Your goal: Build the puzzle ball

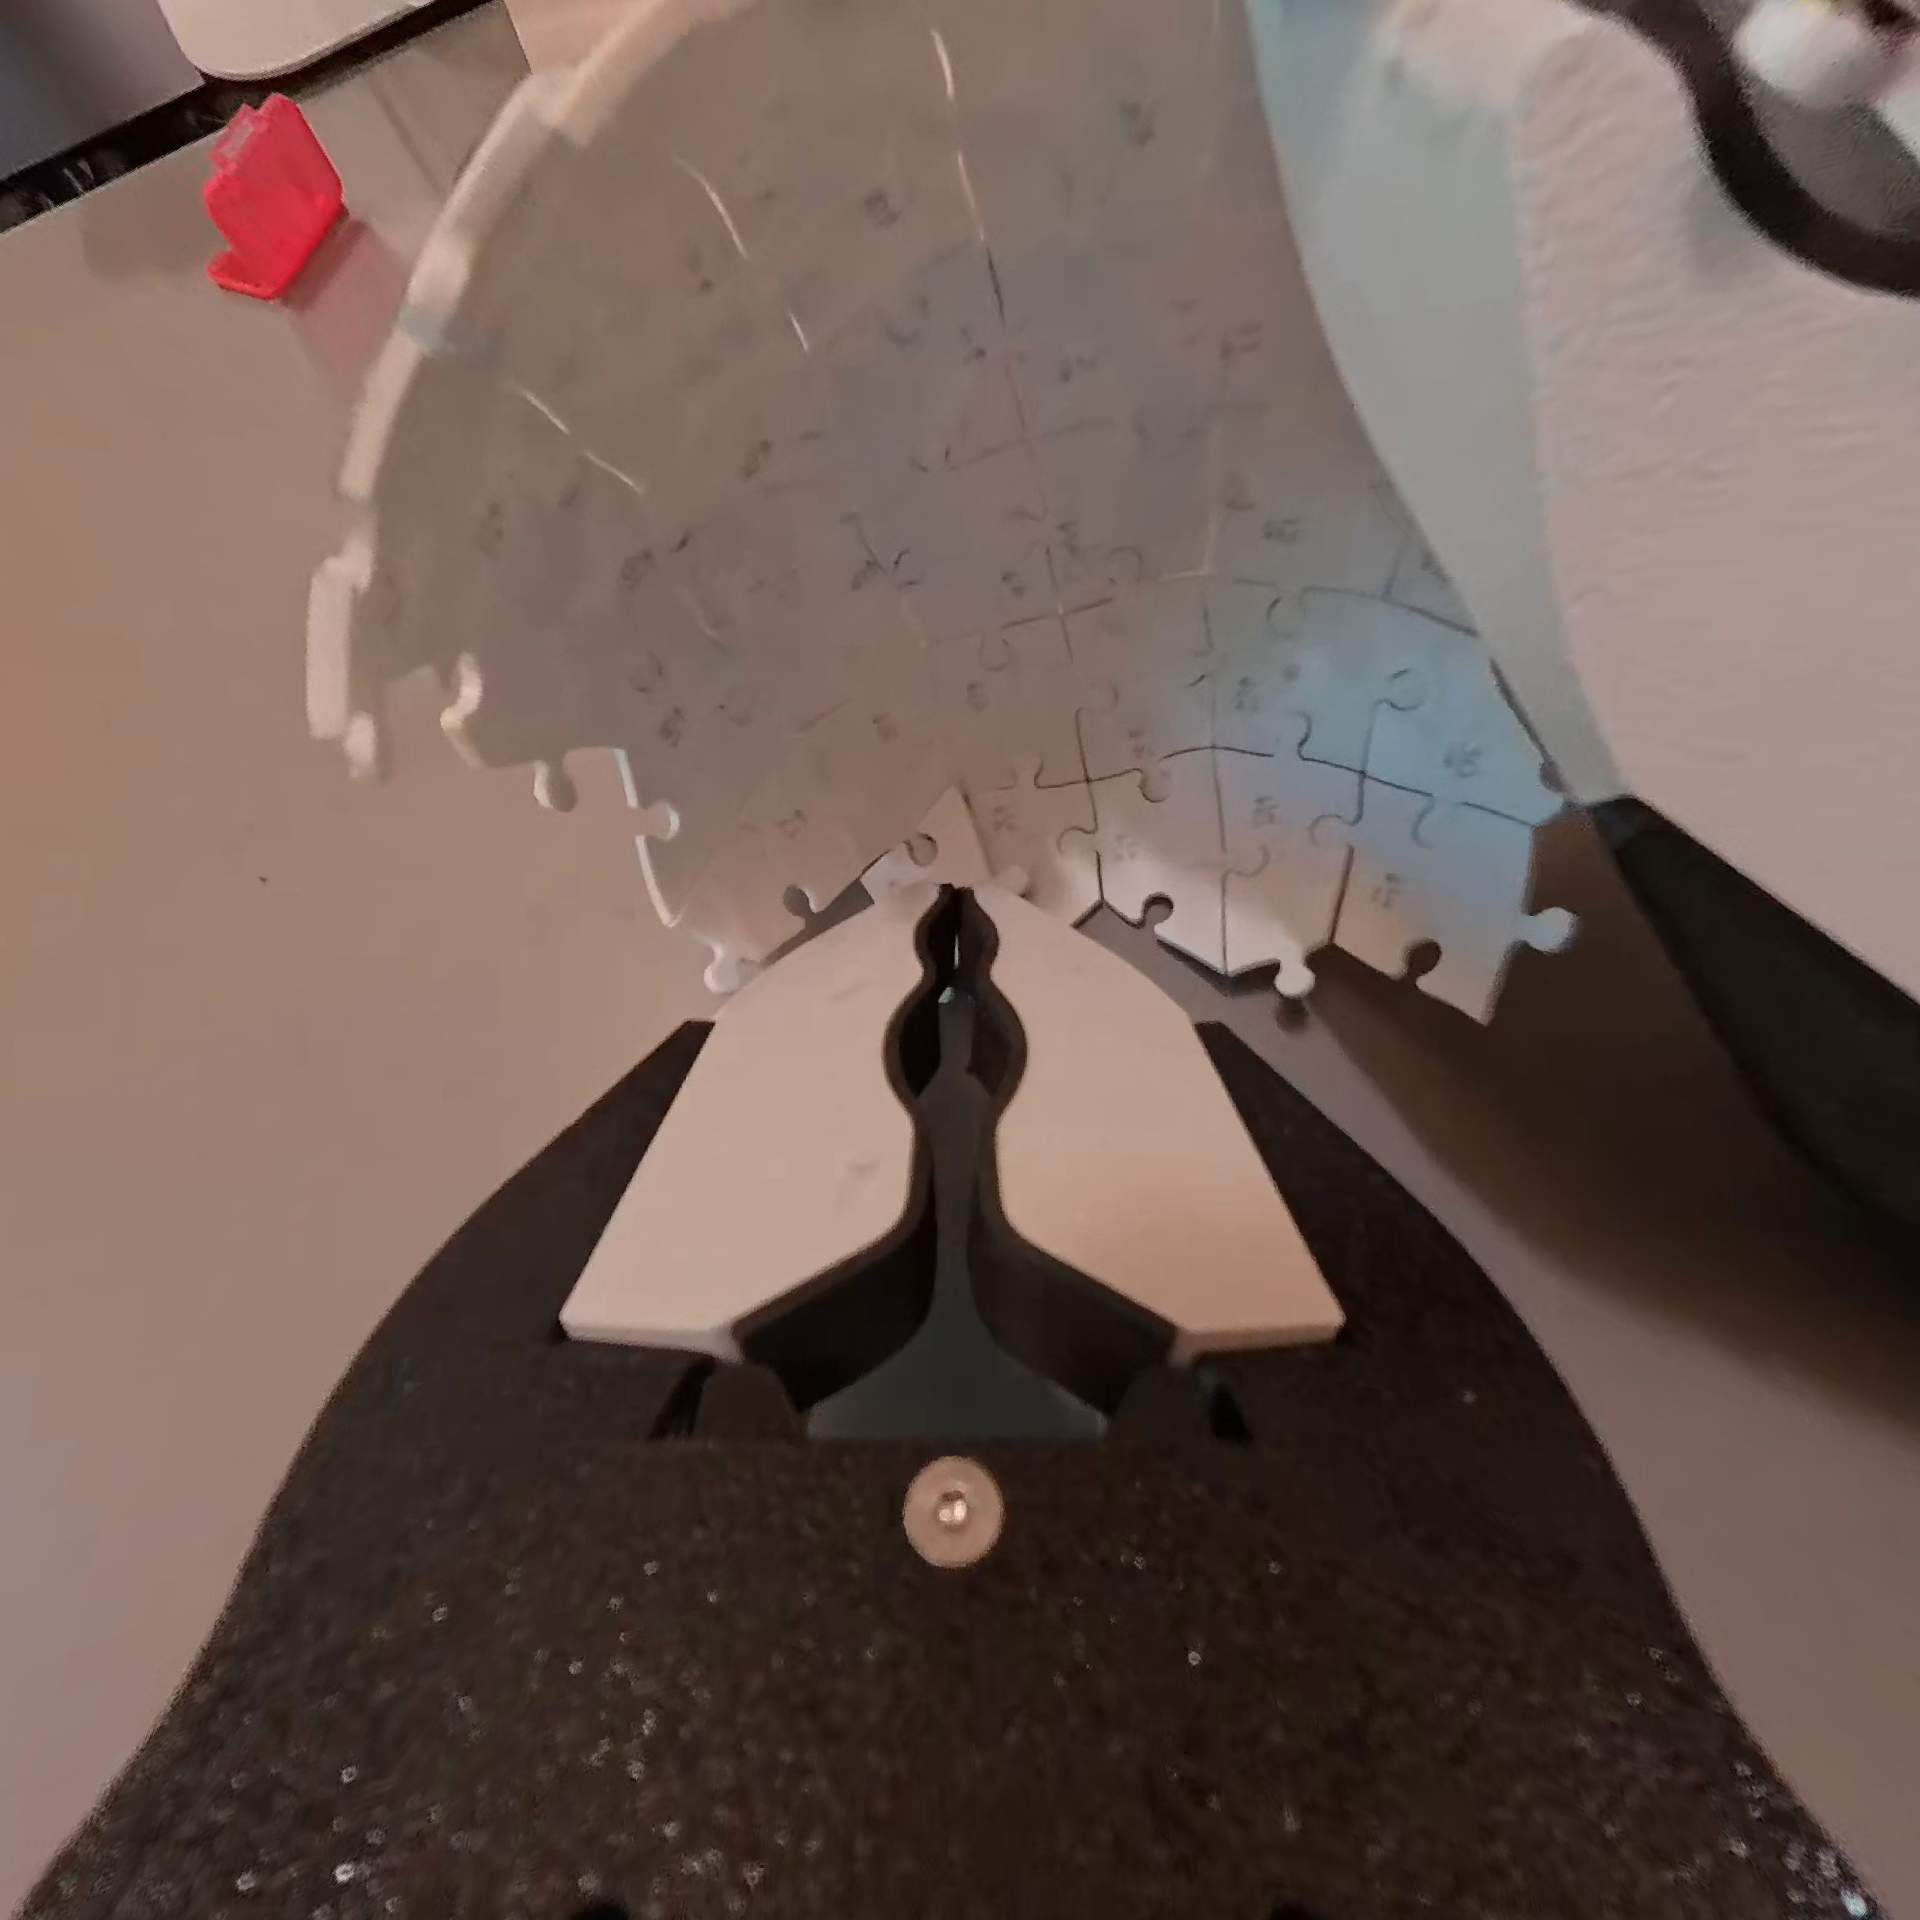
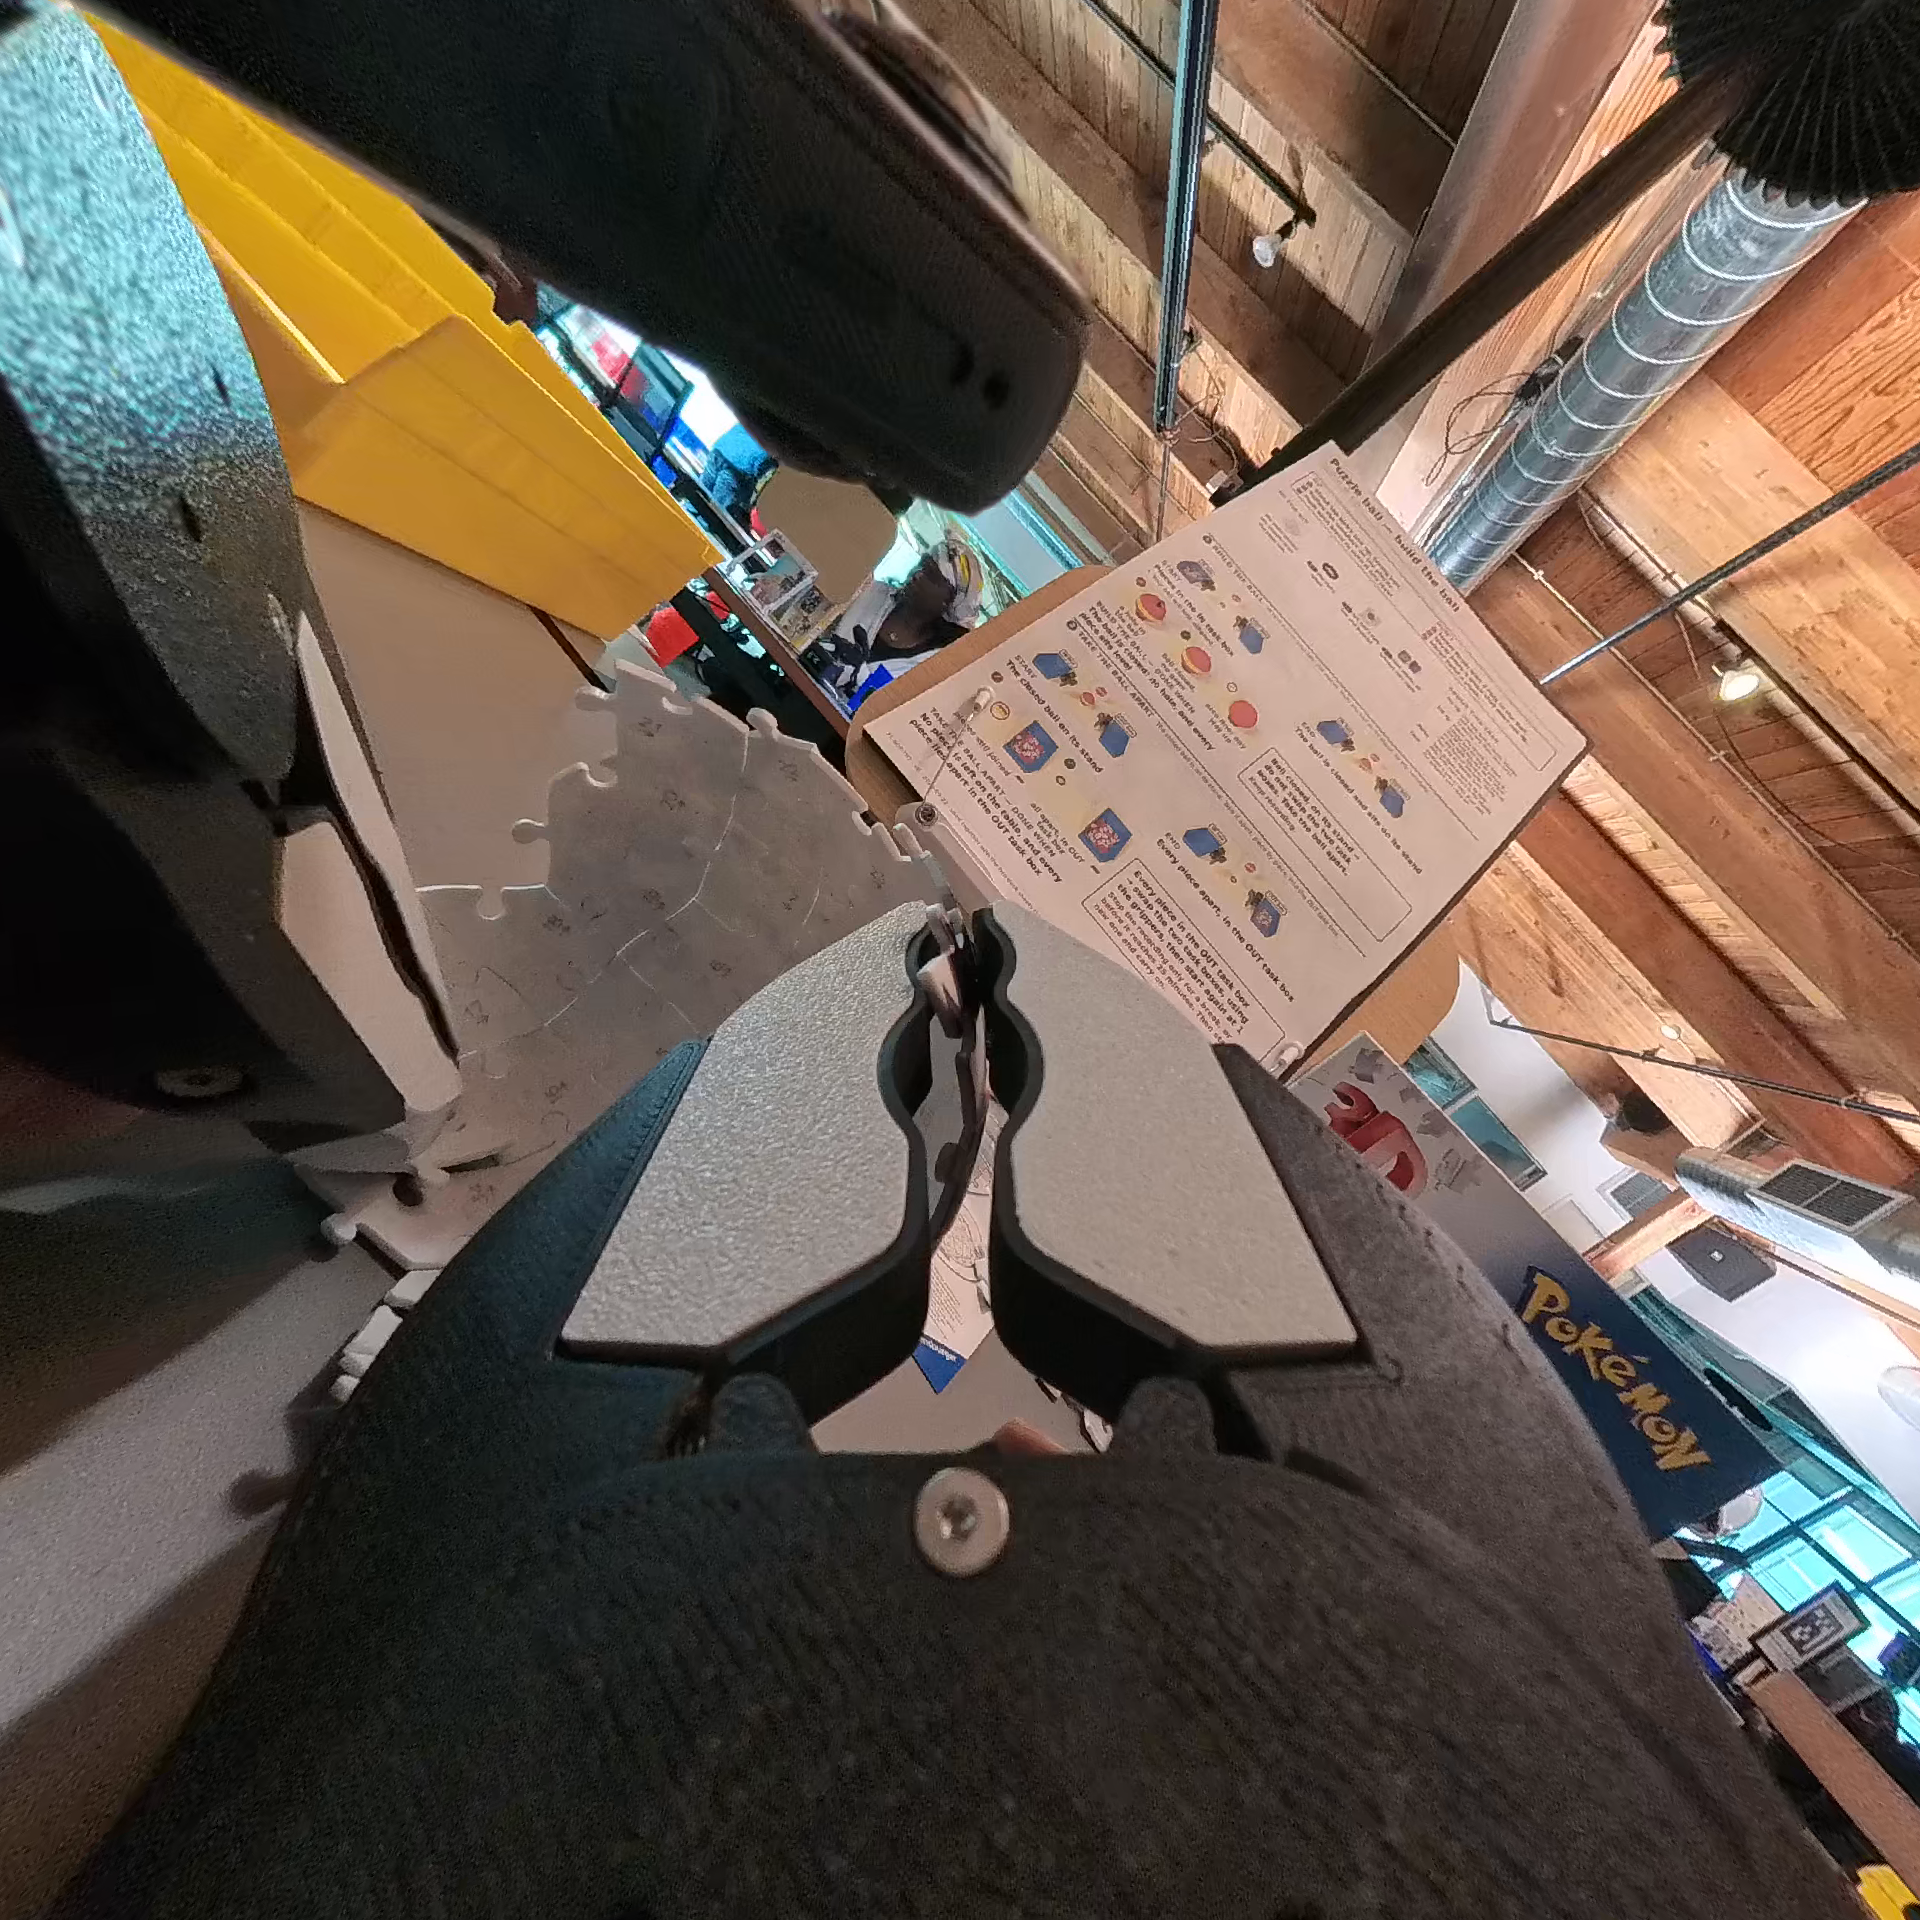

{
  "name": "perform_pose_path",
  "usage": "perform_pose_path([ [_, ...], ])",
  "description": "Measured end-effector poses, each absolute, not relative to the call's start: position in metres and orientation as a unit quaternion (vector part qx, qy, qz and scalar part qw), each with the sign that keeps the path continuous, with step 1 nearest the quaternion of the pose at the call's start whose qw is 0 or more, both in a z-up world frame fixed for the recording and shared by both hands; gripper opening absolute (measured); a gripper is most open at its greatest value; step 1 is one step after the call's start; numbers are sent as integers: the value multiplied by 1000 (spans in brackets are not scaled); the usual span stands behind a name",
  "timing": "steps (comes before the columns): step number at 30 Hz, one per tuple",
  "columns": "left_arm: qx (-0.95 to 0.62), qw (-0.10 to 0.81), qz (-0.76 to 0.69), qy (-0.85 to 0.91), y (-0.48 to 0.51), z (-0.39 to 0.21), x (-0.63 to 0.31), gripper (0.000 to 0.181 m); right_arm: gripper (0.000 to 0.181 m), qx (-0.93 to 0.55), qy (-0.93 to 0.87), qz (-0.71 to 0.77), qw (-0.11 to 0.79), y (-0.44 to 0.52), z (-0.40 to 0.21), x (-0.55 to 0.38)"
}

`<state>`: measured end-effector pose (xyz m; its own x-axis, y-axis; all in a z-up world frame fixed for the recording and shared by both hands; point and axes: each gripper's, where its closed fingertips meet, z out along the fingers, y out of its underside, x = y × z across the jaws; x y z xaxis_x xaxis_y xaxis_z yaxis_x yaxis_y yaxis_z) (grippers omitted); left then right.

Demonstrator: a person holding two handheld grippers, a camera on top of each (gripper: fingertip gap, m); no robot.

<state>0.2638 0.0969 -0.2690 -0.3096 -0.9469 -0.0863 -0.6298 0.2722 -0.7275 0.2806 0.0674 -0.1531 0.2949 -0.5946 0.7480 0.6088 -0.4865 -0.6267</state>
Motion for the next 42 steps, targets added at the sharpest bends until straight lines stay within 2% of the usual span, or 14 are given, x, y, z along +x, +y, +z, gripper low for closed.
perform_pose_path([
  [42, -450, 260, -279, 807, 89, -274, 272, 0, 5, -624, -17, -594, 508, 69, -151, 279],
])
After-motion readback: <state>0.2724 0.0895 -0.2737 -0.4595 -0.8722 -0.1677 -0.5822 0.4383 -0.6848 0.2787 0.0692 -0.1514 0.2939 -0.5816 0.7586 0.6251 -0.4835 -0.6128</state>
